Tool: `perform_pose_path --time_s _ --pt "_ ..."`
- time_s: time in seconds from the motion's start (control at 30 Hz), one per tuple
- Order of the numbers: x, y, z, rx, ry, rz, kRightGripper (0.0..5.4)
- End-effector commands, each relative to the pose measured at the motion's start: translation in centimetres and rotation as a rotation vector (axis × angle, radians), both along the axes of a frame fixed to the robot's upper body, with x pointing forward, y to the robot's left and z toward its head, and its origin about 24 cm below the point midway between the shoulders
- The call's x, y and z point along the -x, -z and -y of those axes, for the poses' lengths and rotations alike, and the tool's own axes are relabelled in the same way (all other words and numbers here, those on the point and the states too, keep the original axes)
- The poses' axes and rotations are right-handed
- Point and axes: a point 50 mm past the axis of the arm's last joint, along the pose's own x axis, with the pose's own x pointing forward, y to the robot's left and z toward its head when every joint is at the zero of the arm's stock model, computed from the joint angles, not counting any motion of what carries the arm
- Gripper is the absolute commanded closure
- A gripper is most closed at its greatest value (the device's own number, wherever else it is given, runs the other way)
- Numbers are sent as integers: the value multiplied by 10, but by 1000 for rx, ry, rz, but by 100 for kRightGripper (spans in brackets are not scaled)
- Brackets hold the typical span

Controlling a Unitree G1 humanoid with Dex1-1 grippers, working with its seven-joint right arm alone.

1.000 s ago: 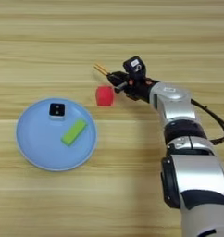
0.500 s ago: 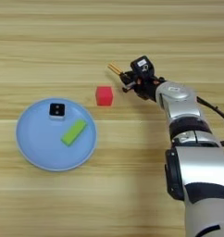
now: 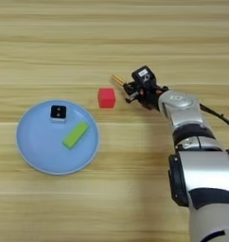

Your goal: Move the objects on the table

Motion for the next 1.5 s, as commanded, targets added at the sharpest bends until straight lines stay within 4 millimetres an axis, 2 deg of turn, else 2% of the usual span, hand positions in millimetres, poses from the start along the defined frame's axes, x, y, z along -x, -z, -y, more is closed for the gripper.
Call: perform_pose_path --time_s 0.03,0.43,0.83,0.87,1.17,1.5 --pt "-15 -41 9 63 15 145 468" --pt "-7 -20 12 155 14 75 468" --pt "-3 -10 5 170 -46 34 469" --pt "-3 -9 5 171 -48 32 432" --pt "-4 -12 4 161 -45 42 334" --pt "-14 -37 2 90 -44 142 206"
